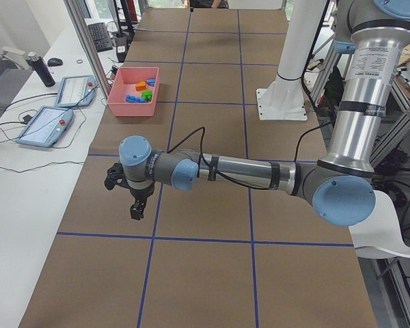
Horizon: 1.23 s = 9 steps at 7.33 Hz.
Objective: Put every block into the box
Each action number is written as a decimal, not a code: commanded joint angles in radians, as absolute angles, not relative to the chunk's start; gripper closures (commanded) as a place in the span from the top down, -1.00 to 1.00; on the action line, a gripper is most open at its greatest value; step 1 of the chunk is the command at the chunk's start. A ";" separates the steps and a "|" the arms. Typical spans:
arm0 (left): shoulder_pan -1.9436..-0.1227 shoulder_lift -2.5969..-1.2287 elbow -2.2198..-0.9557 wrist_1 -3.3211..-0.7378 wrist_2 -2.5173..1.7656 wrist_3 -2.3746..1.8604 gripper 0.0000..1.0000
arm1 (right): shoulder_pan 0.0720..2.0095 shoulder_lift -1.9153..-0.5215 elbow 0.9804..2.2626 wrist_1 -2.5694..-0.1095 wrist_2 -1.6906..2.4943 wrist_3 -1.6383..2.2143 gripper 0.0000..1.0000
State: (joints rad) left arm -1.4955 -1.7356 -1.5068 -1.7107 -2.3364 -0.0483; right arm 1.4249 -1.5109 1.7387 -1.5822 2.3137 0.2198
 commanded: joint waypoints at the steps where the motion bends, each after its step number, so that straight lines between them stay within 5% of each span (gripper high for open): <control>1: -1.499 -1.624 -1.581 -1.687 -2.338 -0.044 1.00 | 1.427 -1.517 1.718 -1.621 2.322 0.190 1.00; 9: -1.511 -1.591 -1.701 -1.574 -2.342 -0.060 1.00 | 1.413 -1.506 1.640 -1.617 2.333 0.199 1.00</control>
